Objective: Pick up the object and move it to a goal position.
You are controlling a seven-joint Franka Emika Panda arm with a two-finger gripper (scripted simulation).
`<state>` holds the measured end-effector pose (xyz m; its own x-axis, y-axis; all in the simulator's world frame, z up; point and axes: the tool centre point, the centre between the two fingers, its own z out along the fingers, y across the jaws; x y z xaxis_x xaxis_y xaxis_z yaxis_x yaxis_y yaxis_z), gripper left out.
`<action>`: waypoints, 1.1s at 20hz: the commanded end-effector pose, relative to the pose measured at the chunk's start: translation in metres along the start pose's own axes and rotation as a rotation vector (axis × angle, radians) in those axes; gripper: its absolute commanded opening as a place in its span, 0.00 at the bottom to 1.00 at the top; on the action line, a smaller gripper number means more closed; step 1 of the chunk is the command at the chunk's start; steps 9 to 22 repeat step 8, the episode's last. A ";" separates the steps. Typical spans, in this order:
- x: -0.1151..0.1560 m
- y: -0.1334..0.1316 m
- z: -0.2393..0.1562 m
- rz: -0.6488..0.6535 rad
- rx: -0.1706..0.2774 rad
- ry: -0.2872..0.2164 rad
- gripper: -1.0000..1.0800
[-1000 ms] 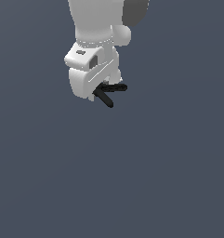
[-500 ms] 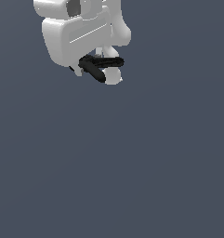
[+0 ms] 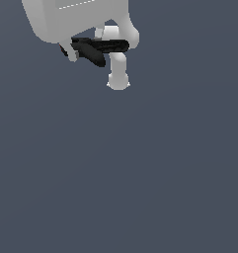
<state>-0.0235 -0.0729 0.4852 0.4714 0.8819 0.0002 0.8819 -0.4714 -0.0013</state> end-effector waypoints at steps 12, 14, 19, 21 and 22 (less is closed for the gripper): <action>-0.001 0.004 -0.014 0.000 -0.001 0.000 0.00; -0.001 0.004 -0.014 0.000 -0.001 0.000 0.00; -0.001 0.004 -0.014 0.000 -0.001 0.000 0.00; -0.001 0.004 -0.014 0.000 -0.001 0.000 0.00; -0.001 0.004 -0.014 0.000 -0.001 0.000 0.00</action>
